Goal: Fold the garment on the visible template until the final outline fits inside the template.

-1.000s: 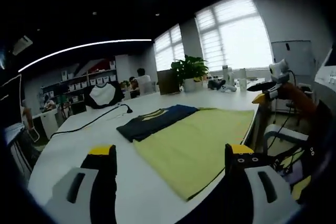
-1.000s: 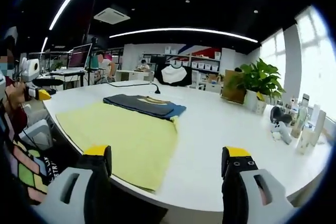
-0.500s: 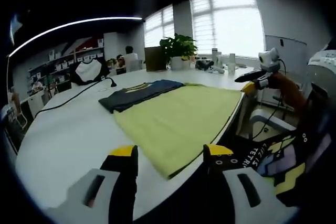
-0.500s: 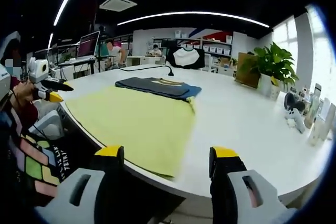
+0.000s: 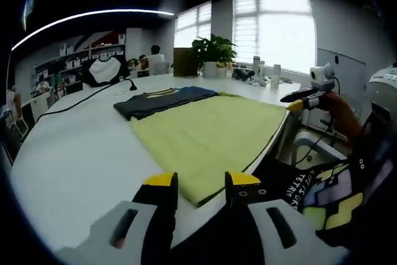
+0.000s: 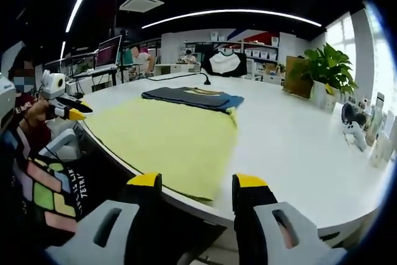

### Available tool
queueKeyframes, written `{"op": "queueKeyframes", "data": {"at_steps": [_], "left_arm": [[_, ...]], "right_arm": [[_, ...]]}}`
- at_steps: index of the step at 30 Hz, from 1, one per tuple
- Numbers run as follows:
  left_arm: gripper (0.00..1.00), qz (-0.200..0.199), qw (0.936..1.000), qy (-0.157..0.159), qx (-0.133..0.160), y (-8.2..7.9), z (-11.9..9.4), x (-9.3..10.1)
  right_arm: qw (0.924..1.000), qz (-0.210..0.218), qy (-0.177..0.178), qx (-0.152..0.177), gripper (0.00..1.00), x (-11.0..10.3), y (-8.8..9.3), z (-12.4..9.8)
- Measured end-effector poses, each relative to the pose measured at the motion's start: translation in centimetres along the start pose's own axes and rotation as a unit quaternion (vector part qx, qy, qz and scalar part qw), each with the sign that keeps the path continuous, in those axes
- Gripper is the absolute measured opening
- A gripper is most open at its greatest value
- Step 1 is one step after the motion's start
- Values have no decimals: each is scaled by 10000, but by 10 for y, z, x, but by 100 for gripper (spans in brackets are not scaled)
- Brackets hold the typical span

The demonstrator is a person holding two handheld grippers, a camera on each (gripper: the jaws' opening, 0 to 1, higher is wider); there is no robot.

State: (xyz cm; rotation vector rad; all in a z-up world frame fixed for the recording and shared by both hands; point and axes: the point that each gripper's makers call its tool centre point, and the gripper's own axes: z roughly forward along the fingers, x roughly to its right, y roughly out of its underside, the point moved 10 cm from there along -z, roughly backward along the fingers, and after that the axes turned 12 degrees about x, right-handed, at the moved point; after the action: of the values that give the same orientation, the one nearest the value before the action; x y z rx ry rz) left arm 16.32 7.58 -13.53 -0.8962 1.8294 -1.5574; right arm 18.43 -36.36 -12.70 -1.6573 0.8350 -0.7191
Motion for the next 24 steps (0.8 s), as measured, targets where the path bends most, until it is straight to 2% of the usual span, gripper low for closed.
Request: {"op": "queueKeyframes", "data": {"at_steps": [5, 10, 12, 15, 16, 19, 22, 24], "left_arm": [[30, -273, 9995, 133, -4, 1, 1, 2], [30, -137, 9997, 193, -7, 2, 4, 4], [30, -108, 9998, 178, -1, 3, 5, 3], [30, -236, 9996, 133, -23, 7, 7, 1], [30, -227, 9997, 120, -8, 7, 6, 1], [28, -19, 10000, 64, -30, 8, 7, 2], [26, -36, 10000, 31, 23, 9, 7, 0], [23, -21, 10000, -47, 38, 9, 7, -1]], "right_arm": [[10000, 89, -34, -16, 40, 2, 5, 2], [10000, 23, 4, 65, 34, 3, 7, 8], [9999, -18, -72, 119, 33, 2, 8, 11], [10000, -42, -87, 14, 32, -1, 12, 15], [9999, -76, -105, 100, 32, -1, 11, 15], [9998, -137, -115, 103, 31, -1, 12, 15], [9997, 93, -187, 149, 23, -4, 14, 16], [9996, -53, -211, 201, 20, -6, 15, 17]]}}
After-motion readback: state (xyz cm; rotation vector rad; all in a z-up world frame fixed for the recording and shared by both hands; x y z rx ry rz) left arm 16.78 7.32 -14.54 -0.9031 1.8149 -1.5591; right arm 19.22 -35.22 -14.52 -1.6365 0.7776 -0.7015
